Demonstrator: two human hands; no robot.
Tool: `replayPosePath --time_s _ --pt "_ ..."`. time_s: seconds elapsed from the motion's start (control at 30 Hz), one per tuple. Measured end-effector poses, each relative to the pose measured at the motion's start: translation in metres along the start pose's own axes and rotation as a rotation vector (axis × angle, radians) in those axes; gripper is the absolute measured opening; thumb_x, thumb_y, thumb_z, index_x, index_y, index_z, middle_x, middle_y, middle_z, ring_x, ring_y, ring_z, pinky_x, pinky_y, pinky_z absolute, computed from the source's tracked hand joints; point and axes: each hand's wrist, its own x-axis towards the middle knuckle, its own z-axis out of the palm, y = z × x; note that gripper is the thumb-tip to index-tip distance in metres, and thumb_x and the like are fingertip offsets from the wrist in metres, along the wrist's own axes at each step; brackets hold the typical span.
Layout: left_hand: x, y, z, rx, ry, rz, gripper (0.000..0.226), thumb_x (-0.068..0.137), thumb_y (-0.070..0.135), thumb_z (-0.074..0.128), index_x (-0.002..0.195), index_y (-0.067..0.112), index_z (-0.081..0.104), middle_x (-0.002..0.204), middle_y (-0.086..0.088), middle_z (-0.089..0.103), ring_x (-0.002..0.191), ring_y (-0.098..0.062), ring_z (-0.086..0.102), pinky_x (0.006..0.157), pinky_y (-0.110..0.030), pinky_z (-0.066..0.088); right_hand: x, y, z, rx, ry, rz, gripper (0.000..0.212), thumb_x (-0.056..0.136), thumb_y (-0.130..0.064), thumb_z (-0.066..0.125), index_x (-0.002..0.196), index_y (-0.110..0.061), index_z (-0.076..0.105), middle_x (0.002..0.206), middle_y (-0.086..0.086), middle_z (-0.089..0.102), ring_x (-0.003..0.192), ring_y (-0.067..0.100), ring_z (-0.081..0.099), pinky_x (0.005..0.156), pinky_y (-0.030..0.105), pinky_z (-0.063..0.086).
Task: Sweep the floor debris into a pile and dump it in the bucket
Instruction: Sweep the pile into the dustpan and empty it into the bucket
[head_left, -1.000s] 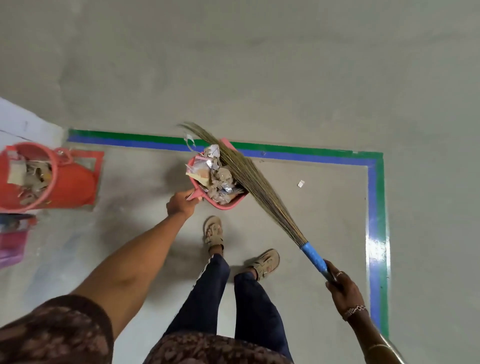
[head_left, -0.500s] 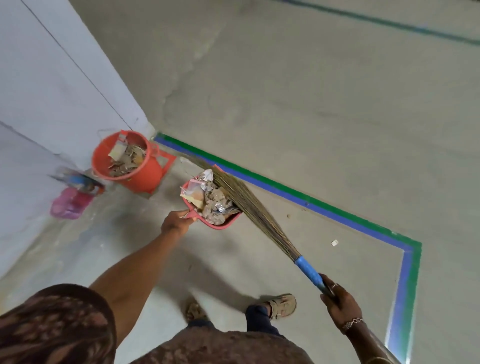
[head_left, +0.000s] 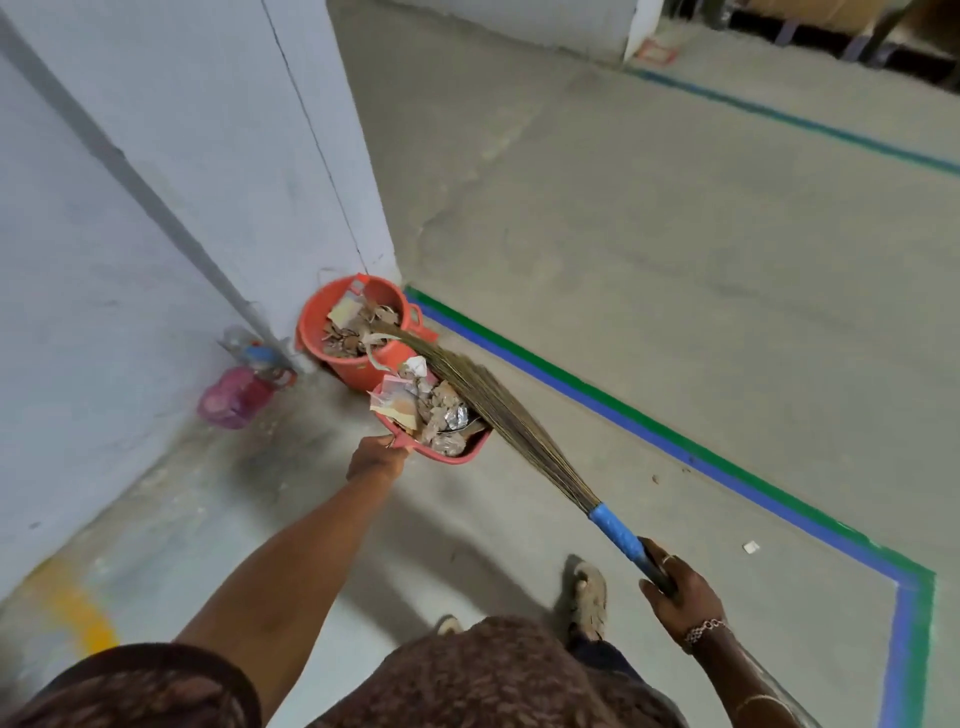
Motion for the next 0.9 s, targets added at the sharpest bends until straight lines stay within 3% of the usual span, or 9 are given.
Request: replayPosePath --time_s 0.07,0.2,0.33,0.47,0.6,0.73,0.83,0.9 --pt "0.023 -0.007 -0.027 0.006 0.031 -0.003 0.069 0.052 0.067 0.072 0.112 0.033 0.076 0.097 0.002 0.078 0.091 -0.019 0.073 0.084 -0.038 0.06 0.011 -0.028 0.01 0.004 -0.001 -0.034 0.063 0.084 -0.021 0.072 0.142 -0.03 0.051 0.111 0.0 0.07 0.097 0.027 0.066 0.077 0.034 0.051" --pt "0.046 0.004 -0.082 0.017 0.066 -0.021 0.056 0.065 0.058 0.077 0.112 0.028 0.076 0.098 -0.001 0.078 0.091 -0.02 0.073 0.084 -0.034 0.058 0.048 -0.079 0.02 -0.013 -0.027 -0.067 0.063 0.084 -0.021 0.073 0.142 -0.03 0.051 0.099 -0.007 0.065 0.091 0.024 0.066 0.072 0.028 0.044" --pt "0.094 0.004 -0.107 -0.005 0.094 -0.037 0.073 0.052 0.063 0.069 0.114 0.025 0.076 0.093 -0.003 0.078 0.091 -0.022 0.073 0.084 -0.038 0.06 0.094 -0.116 0.016 -0.049 -0.053 -0.089 0.062 0.084 -0.022 0.073 0.142 -0.029 0.052 0.094 -0.009 0.061 0.082 0.018 0.061 0.07 0.027 0.041" --pt "0.118 0.044 -0.142 -0.062 0.188 -0.095 0.051 0.067 0.045 0.082 0.112 0.02 0.076 0.1 -0.008 0.077 0.096 -0.026 0.073 0.089 -0.04 0.058 0.172 -0.164 0.021 -0.052 -0.083 -0.149 0.065 0.083 -0.023 0.074 0.143 -0.03 0.051 0.103 -0.002 0.07 0.09 0.024 0.066 0.072 0.031 0.047" --pt "0.169 0.062 -0.169 0.002 0.259 -0.126 0.068 0.052 0.066 0.073 0.102 0.019 0.078 0.101 -0.008 0.076 0.095 -0.026 0.072 0.087 -0.039 0.058 0.237 -0.214 0.021 -0.029 -0.121 -0.189 0.063 0.084 -0.022 0.073 0.142 -0.03 0.051 0.109 0.0 0.07 0.097 0.026 0.067 0.076 0.031 0.049" --pt "0.184 0.112 -0.209 0.073 0.276 -0.075 0.034 0.077 0.037 0.079 0.105 0.017 0.078 0.097 -0.008 0.076 0.091 -0.028 0.071 0.075 -0.031 0.052 0.301 -0.266 0.02 -0.058 -0.177 -0.226 0.06 0.086 -0.023 0.069 0.142 -0.035 0.05 0.107 -0.001 0.07 0.094 0.026 0.066 0.074 0.032 0.048" --pt "0.208 0.128 -0.233 0.092 0.3 -0.098 0.034 0.078 0.037 0.08 0.106 0.018 0.077 0.099 -0.007 0.076 0.092 -0.028 0.072 0.08 -0.038 0.058 0.333 -0.296 0.022 -0.091 -0.201 -0.221 0.06 0.087 -0.025 0.068 0.142 -0.038 0.049 0.098 -0.005 0.068 0.089 0.024 0.065 0.07 0.029 0.043" --pt "0.227 0.142 -0.247 0.131 0.29 -0.115 0.029 0.082 0.038 0.075 0.102 0.017 0.077 0.096 -0.005 0.075 0.095 -0.027 0.071 0.08 -0.035 0.057 0.35 -0.317 0.025 -0.118 -0.205 -0.225 0.061 0.087 -0.027 0.068 0.143 -0.039 0.048 0.095 -0.006 0.067 0.089 0.024 0.066 0.069 0.028 0.04"
